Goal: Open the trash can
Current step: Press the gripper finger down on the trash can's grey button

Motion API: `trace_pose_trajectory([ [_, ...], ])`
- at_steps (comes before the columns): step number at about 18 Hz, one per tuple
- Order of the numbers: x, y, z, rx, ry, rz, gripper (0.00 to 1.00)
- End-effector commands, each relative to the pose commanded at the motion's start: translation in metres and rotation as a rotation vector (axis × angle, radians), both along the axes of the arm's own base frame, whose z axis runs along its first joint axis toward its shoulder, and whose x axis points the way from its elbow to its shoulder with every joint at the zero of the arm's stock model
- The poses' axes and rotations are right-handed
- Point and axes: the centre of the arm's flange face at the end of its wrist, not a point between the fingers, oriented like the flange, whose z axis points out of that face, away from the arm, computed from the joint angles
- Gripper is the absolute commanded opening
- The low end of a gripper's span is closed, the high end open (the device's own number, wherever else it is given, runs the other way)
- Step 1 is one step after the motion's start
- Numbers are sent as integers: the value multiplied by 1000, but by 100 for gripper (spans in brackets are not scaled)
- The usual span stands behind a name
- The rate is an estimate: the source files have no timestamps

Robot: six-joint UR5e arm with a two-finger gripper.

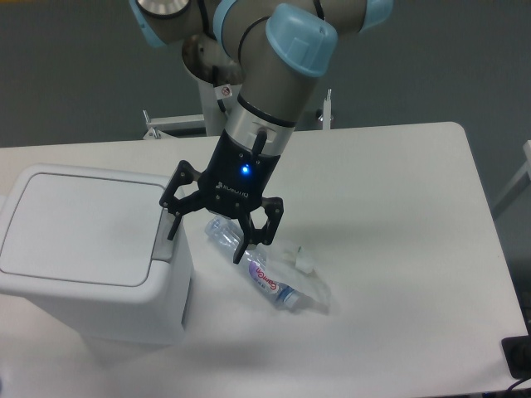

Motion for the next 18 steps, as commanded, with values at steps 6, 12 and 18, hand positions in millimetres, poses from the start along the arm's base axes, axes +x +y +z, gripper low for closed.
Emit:
trace_pose_trajectory([
  [6,2,-2,-8,-4,-1,-6,100],
  [12,2,-1,-12,-5,0,-7,100],
  [18,1,0,-14,-6,-1,-7,100],
])
